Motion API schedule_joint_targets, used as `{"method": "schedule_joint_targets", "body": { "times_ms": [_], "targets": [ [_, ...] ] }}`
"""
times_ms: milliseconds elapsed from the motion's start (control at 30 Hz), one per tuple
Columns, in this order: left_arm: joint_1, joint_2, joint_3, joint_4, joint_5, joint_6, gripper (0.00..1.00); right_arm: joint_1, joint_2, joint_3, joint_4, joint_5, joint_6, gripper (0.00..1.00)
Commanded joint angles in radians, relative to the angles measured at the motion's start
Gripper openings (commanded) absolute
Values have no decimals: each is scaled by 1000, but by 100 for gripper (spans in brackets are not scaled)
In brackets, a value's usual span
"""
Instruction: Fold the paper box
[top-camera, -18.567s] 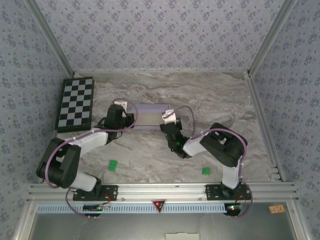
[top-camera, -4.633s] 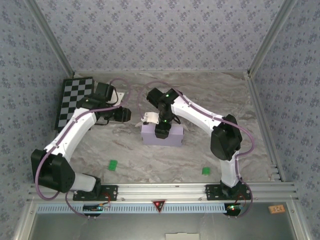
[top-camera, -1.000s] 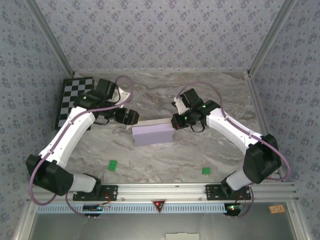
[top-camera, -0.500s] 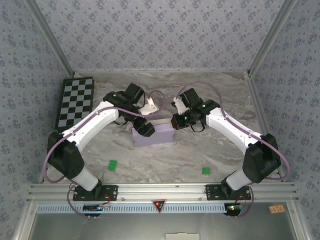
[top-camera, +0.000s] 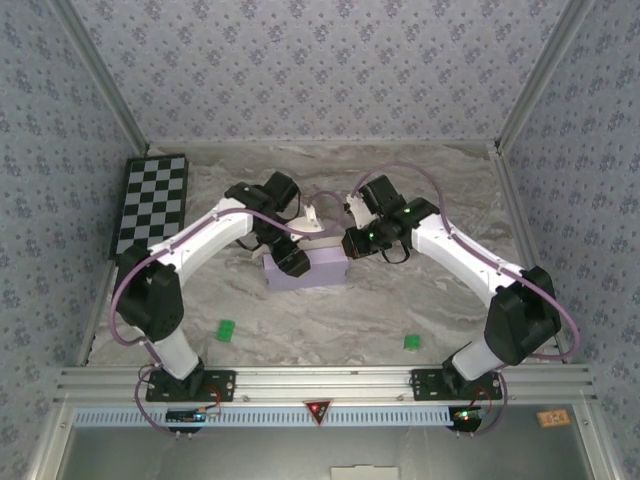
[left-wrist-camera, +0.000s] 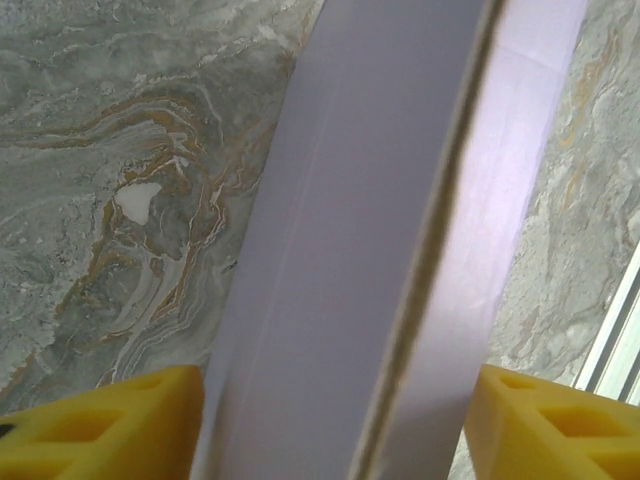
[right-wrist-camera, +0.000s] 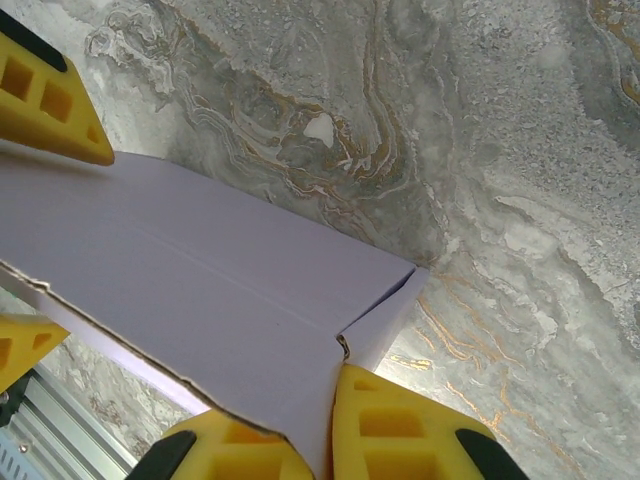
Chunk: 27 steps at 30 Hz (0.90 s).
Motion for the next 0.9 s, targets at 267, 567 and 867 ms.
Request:
{"method": "schedule_joint_targets", "body": {
  "times_ms": [267, 567, 867],
  "targets": [
    [-11, 4, 43, -21, -10, 18, 40, 6, 10, 53, -71, 32, -14, 18],
    [-14, -14, 28, 4, -42, -6, 40, 6, -31, 83, -99, 72, -12, 34],
    [-29, -36, 40, 5, -81, -24, 62, 3, -26, 90, -98, 82, -15, 36]
  ]
}}
